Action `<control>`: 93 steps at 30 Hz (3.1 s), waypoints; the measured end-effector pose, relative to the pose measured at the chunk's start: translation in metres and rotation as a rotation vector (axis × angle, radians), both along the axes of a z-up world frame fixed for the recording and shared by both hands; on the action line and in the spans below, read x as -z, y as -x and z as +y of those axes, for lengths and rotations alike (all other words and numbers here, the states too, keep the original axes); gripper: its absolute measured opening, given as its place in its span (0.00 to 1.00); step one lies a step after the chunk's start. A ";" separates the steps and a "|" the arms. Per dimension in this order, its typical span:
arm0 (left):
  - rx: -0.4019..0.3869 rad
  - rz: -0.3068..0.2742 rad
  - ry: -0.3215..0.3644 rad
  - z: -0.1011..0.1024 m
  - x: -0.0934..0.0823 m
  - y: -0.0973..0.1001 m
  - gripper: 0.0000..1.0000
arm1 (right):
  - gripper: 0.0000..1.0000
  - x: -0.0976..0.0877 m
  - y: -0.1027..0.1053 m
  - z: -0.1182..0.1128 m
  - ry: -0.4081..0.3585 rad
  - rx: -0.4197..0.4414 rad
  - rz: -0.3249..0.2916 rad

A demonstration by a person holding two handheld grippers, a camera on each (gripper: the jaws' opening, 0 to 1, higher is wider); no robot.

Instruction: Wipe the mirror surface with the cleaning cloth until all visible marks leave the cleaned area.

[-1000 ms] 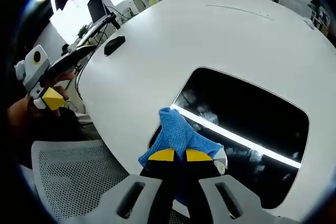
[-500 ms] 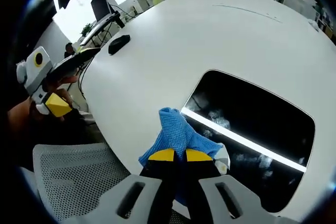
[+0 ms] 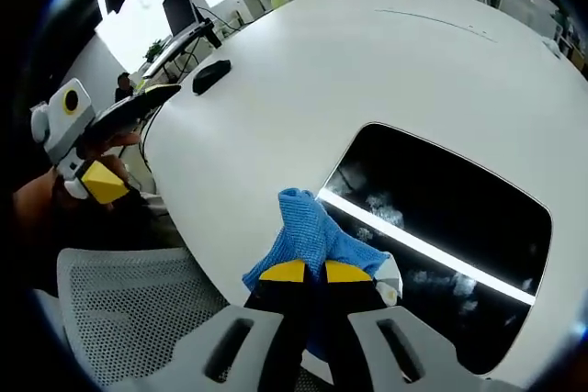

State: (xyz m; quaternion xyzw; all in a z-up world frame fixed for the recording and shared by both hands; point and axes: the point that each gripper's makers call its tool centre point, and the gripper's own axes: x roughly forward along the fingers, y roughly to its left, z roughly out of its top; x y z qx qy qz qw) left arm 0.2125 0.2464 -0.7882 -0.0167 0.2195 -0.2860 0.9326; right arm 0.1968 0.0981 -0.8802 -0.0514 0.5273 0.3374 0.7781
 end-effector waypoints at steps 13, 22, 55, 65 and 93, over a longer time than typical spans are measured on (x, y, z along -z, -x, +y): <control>0.003 0.003 0.005 -0.002 0.001 -0.001 0.99 | 0.00 0.001 -0.015 0.004 -0.002 0.009 -0.003; 0.008 0.009 0.007 0.004 0.003 -0.003 0.99 | 0.00 0.000 -0.032 0.006 0.003 0.016 -0.012; 0.005 0.031 0.018 0.005 0.003 -0.004 0.99 | 0.00 0.000 -0.109 0.013 0.065 -0.068 -0.081; 0.011 0.026 0.008 0.005 0.002 -0.011 0.99 | 0.00 0.001 -0.113 0.009 0.072 -0.095 -0.083; 0.019 0.026 -0.007 0.005 0.006 -0.015 0.99 | 0.00 0.001 -0.116 -0.035 0.101 -0.076 -0.069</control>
